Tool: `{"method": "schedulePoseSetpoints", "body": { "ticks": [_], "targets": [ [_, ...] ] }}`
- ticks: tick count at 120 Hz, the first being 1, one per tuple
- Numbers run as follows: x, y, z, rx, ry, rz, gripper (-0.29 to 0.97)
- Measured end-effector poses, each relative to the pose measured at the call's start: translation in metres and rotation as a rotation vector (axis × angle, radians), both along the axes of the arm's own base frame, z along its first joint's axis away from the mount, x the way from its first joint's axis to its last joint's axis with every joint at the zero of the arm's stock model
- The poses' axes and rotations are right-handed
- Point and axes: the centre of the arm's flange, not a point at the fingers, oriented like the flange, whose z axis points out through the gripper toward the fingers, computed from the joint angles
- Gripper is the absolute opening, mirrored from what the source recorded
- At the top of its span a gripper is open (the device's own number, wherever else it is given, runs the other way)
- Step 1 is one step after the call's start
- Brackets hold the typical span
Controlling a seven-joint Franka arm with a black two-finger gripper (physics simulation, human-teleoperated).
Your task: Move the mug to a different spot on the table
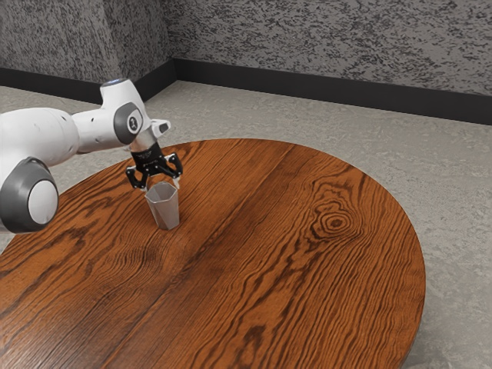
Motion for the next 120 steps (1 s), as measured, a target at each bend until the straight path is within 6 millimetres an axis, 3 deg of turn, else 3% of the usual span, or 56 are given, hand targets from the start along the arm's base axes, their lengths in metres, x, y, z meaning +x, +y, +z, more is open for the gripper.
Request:
{"method": "schedulePoseSetpoints", "body": {
  "ticks": [120],
  "targets": [
    [-0.0011,-0.0054,0.0015,-0.029,0.015,0.021,0.22]
  ]
}}
